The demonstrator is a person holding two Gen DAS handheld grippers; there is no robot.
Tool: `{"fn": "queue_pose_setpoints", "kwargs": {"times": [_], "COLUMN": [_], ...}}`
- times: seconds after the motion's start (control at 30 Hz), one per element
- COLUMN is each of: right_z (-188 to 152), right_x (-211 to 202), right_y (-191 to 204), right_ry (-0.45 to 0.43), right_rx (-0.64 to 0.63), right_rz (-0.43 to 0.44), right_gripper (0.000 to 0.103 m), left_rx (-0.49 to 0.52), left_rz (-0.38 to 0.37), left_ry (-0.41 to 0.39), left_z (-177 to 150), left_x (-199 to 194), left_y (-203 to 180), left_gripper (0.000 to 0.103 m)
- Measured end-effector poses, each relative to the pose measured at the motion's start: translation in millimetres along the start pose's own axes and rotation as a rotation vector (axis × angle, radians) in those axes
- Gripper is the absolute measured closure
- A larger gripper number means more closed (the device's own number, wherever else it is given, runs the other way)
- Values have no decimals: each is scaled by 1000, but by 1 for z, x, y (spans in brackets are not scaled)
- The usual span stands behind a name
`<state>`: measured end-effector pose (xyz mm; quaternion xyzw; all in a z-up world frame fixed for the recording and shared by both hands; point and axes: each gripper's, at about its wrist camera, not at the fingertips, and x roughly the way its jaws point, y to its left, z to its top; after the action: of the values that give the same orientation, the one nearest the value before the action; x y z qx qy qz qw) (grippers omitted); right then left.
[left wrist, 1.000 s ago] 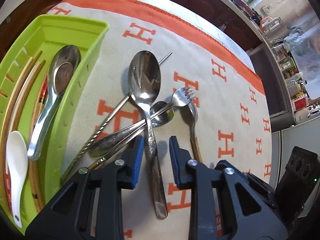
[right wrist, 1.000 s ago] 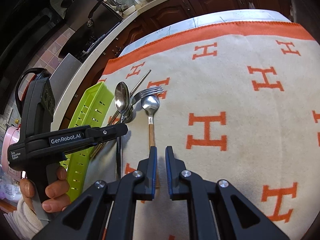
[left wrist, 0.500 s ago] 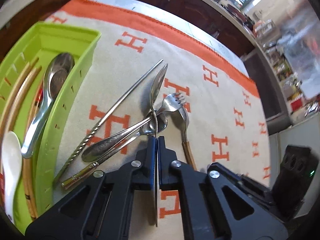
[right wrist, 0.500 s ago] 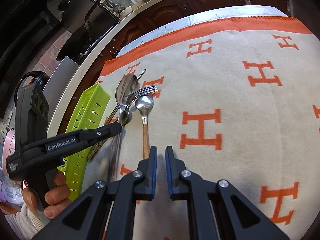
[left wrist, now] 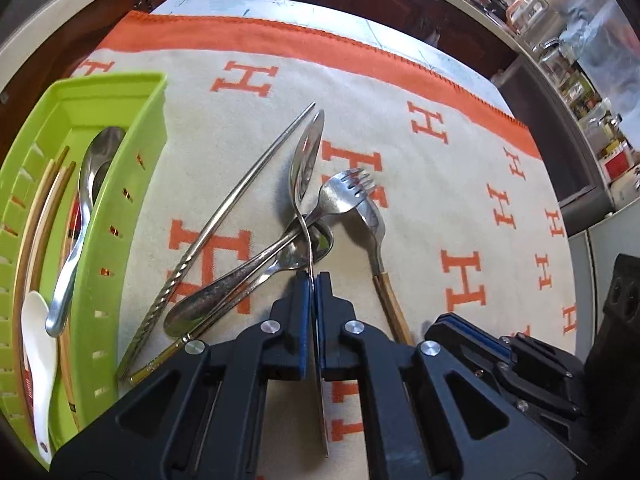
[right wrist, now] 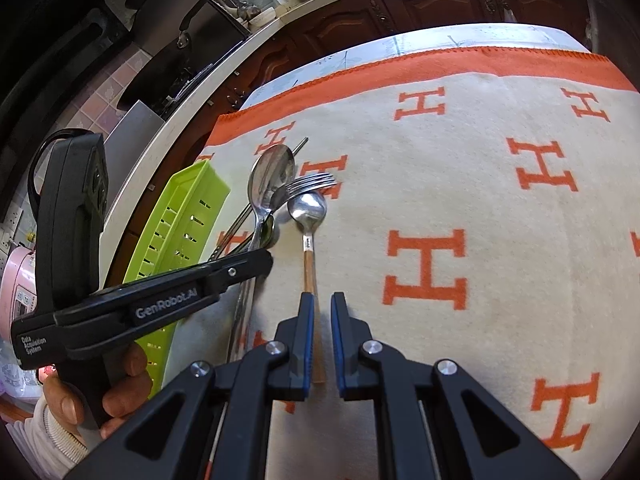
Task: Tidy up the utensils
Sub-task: 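Grasp and lift the metal spoon with the left tool while the right tool grasps the wooden-handled spoon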
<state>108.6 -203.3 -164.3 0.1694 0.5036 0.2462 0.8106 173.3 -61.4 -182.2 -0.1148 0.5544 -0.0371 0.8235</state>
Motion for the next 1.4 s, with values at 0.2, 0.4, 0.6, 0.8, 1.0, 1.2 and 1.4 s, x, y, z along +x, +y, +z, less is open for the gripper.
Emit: {"fn": "queue_pose_setpoints", "kwargs": {"times": [0.2,0.4,0.6,0.8,1.0,1.2,1.4], "right_z": [5,20,33,41,38,25,20], "right_x": [7,24,45,57,50,20,-11], "right_y": [8,26,41,54,49,18,18], "right_ry": [18,40,34,22,43,85,63], "right_rx": [-26,-90,-136,-173,-148,27,186], "right_rz": [-28,-91,-170,-299,-391,-343,-151], "right_gripper": [95,84,81,91,98,99,101], "left_rx": [6,-23,-37,-34,-26,-25,-37], "left_rz": [-3,-28,-61,-57,-37,-19,27], "left_ry": [-7,-20,-54,-93,-140,-194,-226], "left_z": [-2,-10,-16,-19,-22,-25,-23], "left_x": [-1,-14,-41,-73,-107,-142,-171], "left_y": [0,11,23,32,41,57,83], "left_gripper": [103,103,103,103,103,103,103]}}
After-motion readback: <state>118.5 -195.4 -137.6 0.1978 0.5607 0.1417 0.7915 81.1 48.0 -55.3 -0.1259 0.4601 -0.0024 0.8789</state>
